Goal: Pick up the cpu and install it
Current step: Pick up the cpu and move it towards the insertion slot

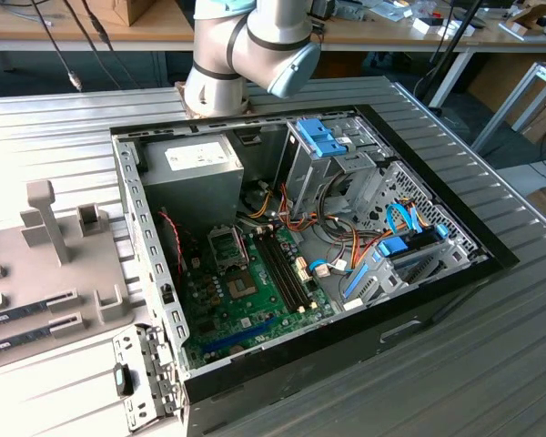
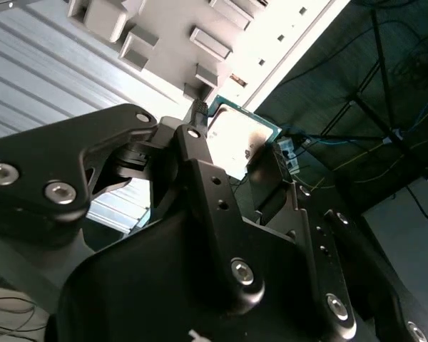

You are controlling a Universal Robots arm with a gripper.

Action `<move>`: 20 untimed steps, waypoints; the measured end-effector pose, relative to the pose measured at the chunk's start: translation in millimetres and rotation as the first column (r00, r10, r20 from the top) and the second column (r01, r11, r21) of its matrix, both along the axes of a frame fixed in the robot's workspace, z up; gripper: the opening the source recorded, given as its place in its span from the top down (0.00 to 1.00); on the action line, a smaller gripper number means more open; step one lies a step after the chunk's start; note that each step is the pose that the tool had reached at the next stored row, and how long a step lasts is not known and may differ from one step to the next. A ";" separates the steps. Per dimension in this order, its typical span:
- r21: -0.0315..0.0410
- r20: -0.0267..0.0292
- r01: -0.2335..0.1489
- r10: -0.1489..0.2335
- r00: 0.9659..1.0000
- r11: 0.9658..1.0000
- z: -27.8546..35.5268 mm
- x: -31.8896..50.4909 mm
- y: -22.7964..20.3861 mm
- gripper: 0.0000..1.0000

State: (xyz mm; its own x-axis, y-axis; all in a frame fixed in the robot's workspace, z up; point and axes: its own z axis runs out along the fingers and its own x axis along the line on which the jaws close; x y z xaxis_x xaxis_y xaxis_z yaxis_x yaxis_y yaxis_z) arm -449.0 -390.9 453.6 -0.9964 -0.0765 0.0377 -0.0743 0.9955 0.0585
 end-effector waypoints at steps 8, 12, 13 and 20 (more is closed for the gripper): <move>0.000 0.000 0.000 0.000 1.000 1.000 -1.2 3.6 -3.1 0.53; 0.000 0.000 0.000 0.000 1.000 1.000 -1.9 7.4 -4.5 0.53; 0.000 0.000 0.000 0.000 1.000 1.000 -2.1 8.4 -4.7 0.53; 0.000 0.000 0.000 0.000 1.000 1.000 -3.6 16.9 -5.3 0.53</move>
State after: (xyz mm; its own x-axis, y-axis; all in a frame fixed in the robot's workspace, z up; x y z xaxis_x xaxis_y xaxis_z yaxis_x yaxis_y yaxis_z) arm -432.2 -396.2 450.0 -0.9964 -0.0765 0.0377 -0.0742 0.9955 0.0585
